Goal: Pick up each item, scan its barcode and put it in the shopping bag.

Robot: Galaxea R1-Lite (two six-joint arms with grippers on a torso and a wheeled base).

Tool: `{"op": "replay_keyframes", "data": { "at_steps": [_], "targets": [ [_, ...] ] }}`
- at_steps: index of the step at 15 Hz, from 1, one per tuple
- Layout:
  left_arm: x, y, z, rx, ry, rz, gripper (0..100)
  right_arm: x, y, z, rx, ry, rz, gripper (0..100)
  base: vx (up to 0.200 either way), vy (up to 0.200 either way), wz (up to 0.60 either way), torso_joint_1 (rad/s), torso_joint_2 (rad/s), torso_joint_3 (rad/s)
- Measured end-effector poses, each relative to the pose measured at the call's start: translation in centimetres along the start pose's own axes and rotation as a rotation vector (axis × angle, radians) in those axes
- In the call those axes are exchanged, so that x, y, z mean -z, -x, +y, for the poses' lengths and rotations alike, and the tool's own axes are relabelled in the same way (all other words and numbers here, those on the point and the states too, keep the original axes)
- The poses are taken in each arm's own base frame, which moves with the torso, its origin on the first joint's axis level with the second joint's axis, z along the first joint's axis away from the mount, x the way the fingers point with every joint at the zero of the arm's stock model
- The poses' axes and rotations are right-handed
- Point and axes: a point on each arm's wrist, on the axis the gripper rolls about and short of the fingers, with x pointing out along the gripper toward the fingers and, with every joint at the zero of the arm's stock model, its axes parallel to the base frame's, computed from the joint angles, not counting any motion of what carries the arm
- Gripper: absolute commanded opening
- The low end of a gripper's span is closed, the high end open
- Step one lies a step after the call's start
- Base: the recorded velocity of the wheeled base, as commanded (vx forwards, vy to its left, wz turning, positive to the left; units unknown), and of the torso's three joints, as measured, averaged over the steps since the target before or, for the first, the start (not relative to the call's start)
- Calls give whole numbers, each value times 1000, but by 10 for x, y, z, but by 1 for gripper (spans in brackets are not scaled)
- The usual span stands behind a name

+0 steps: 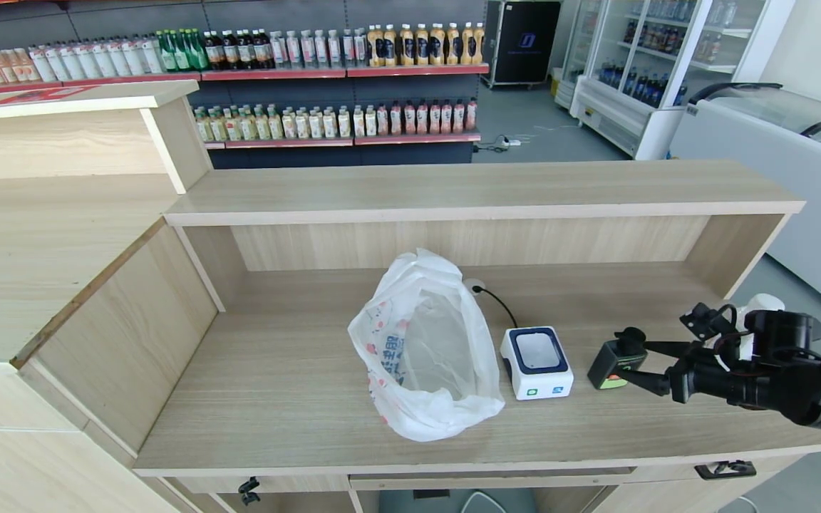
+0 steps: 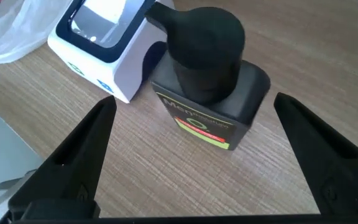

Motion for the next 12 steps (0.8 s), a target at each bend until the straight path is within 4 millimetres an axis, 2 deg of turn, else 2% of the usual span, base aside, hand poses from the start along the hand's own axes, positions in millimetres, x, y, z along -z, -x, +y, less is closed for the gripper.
{"op": "replay_keyframes", "data": {
  "at_steps": [4,7,12],
  "targets": [
    [0,0,0,0,0,0,100,7,-19,9,-93,7,-10,100,0,0,0,0,0,0],
    [0,0,0,0,0,0,100,13,-24,12,-112,22,3,100,0,0,0,0,0,0],
    [0,0,0,1,0,0,100,-2,-37,-8,-91,63,-48,100,0,0,0,0,0,0]
  ]
}}
